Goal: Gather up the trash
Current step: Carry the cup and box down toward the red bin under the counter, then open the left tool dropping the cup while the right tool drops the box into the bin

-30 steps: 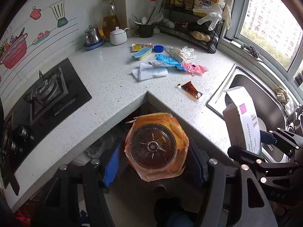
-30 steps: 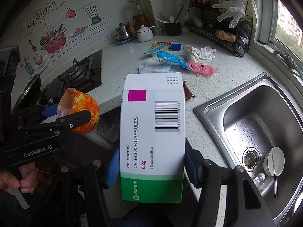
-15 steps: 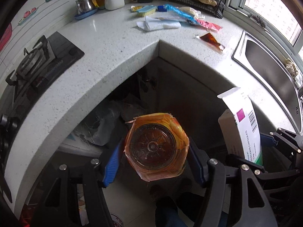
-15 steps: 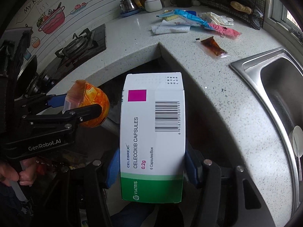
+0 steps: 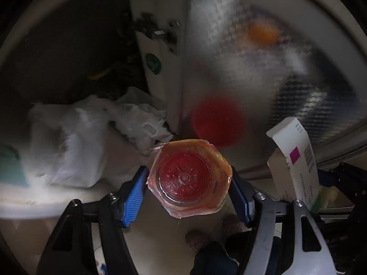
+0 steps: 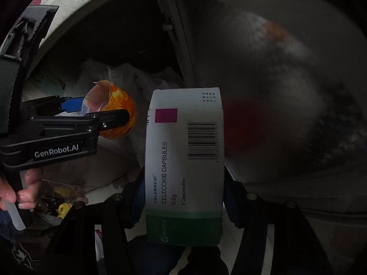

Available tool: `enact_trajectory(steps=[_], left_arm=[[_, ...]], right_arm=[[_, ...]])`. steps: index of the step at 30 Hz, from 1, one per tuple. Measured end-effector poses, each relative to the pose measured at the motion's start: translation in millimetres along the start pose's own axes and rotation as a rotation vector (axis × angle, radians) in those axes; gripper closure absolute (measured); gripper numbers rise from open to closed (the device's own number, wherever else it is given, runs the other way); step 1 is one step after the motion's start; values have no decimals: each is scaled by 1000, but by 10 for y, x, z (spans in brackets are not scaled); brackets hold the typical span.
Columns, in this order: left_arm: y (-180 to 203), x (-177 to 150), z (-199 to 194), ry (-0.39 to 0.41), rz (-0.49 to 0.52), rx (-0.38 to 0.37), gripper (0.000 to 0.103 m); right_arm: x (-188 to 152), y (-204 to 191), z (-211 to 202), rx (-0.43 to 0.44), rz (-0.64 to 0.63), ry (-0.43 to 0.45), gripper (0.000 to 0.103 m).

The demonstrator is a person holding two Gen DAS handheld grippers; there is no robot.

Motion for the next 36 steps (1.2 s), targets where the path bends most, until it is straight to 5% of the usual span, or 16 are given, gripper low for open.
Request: enact_trajectory(steps=[2,16,22,26,36], left_arm=[[12,30,188,4,13,17,17],[28,34,213,-21,5,52,17],[-131,-126,204,-20,-51,95,13],[-271,-255,237,-25,-101,125,0],[-565,-553,422,-56,-201,124,0]], right_arm=[[-12,92,143,-15,4,-6,47],[-34,168,265,-44,-12,-31,47],[-38,141,411,-36,-79,-42,47],[-61,85,482,-13,-120,-54,47],[-39,-38,785,-4,-232,-74,46]])
Point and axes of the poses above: each gripper's, at about its wrist camera, not at the fingertips, and z roughly the way its jaws point, y to its right, x to its top, the point moved 5 cm from there along z, roughly the way its jaws point, and after that the axes turned 4 degrees about -y, right-handed, at the moved point
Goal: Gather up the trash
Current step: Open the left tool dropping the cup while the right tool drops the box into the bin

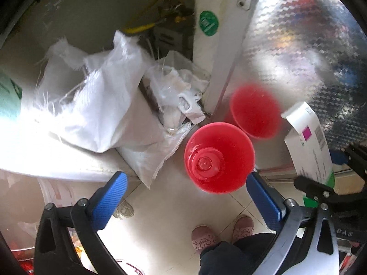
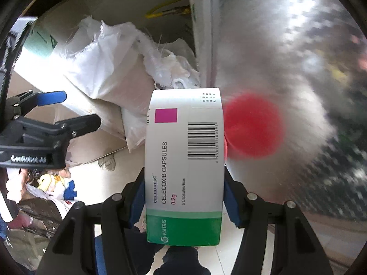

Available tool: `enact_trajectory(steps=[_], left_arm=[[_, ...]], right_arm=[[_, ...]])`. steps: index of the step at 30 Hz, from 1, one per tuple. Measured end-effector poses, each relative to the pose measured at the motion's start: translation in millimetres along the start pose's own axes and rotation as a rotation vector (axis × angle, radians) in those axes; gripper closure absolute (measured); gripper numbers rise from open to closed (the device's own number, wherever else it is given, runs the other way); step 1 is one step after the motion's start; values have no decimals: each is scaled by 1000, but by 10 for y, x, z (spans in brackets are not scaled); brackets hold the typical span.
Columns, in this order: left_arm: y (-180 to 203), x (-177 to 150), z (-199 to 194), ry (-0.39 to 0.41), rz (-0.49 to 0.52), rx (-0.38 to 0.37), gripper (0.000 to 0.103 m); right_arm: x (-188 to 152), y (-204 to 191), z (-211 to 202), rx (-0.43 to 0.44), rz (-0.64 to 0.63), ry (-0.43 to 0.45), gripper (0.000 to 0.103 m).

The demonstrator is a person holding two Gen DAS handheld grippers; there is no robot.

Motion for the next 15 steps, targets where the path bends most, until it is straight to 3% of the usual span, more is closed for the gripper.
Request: enact_trajectory(steps=[8,10,15], left_arm=[[-211,-93,178,11,-28,18,0],[-256,-115,229,14,-47,13,0],[-295,-170,243,13,-65,15,0]], right_arm=[[196,-157,348,-61,-125,18,43],[216,-173,410,-79,-145,27,31],[235,-182,388,-105,-153,63,15]])
Point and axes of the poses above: each gripper's, at about its wrist camera, not at the fingertips, and z roughly the way its jaws point, y to its right, x to its top, the point moved 5 cm from there along z, roughly the way its jaws point, and after that the axes turned 4 degrees about -y, right-handed, at the moved point
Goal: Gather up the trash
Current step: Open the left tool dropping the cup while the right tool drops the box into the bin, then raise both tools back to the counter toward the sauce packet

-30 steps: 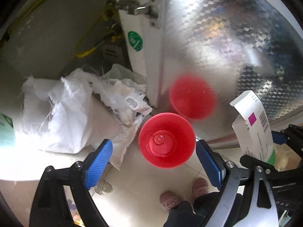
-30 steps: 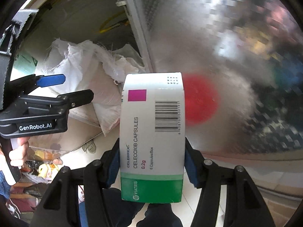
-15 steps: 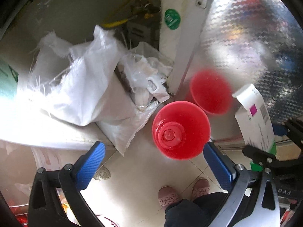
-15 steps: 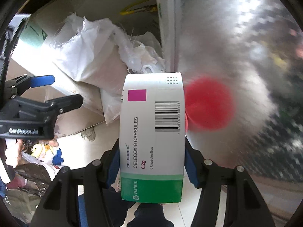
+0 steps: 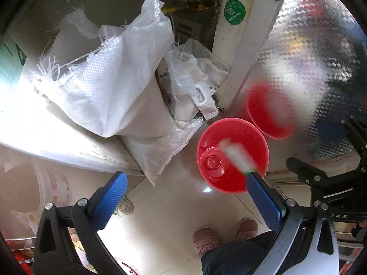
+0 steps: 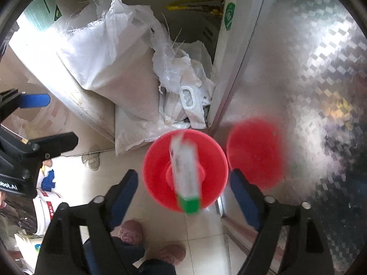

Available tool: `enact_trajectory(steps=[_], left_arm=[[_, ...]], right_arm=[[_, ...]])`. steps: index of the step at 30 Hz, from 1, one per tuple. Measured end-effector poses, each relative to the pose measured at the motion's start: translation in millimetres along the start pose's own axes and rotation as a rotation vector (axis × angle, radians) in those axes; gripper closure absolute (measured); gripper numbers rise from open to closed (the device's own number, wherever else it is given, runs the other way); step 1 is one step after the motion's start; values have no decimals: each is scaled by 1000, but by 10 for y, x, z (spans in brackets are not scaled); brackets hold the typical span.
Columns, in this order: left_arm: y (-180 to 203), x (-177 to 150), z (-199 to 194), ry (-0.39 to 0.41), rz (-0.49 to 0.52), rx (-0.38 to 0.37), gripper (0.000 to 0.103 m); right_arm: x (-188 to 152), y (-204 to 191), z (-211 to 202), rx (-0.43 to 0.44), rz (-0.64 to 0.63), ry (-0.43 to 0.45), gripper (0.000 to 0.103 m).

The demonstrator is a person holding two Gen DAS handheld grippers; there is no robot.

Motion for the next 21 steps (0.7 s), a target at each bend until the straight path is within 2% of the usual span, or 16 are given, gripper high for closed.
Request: enact_trajectory(steps=[3,7,15,21], left_arm=[[-4,-21,-163,8,-4,7,0],[-2,-1,-524,20,-13,2,0],[-33,76,-1630,59,-27,-12,0],[73,215,-2467,106,29,-16,0]], right_arm=[[14,-20,-111,11,8,-6,10],[69,-91,-436,3,-2,9,9],[246,-221,-1500,-9,-8,64,9],[352,-262,-2262,-11,32,84,9]])
Point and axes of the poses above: each gripper's, at about its wrist camera, not at the fingertips, and z roughly the way its jaws point, y to its right, x to its top, the point moved 5 cm from there along z, roughly the way its jaws point, and after that the axes turned 4 degrees about -y, right-handed, at the moved point
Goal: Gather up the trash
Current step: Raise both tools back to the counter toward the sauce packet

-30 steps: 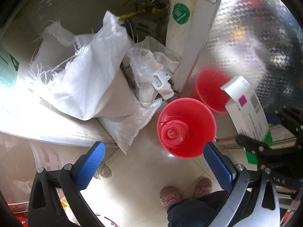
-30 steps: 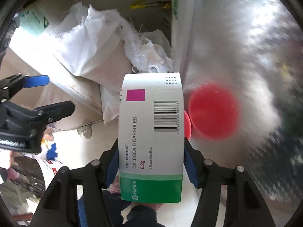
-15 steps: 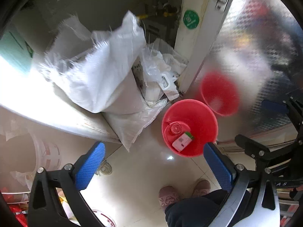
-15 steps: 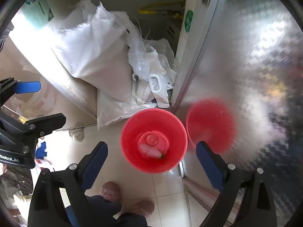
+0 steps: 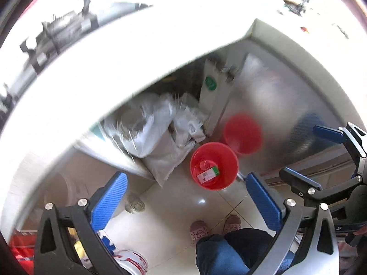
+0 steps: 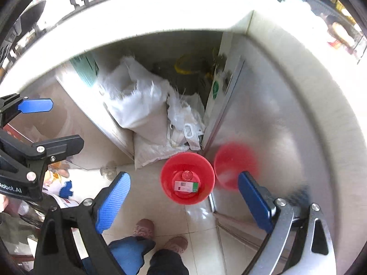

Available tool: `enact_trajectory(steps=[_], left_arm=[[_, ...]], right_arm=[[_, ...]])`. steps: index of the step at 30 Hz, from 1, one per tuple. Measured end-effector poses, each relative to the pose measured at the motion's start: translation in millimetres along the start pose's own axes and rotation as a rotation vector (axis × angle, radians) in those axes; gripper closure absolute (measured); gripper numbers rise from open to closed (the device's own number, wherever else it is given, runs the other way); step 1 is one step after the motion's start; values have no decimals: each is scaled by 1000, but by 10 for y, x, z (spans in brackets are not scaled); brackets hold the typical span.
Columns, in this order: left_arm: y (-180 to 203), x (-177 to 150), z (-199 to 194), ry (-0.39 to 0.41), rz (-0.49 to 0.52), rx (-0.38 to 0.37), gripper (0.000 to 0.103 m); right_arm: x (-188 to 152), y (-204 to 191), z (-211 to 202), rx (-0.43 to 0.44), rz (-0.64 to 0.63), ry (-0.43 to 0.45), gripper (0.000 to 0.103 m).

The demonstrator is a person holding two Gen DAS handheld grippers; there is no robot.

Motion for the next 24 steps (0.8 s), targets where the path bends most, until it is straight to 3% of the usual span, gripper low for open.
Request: enact_trajectory(steps=[12,24], left_arm=[[177,464,-976,90,127,-81,0],[421,1006,-1197,140,243,-109,0]], right_arm=[[231,151,-1038,-68,126,63,9],[437,588,-1420,-143,222,122,8]])
Point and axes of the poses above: each gripper's, at about its wrist camera, not at the fingertips, and z roughly the way its jaws point, y to its right, x to its top, the point moved 5 cm from there along z, roughly the way its jaws point, and after that the axes turned 4 degrees about -y, right-handed, at the moved point
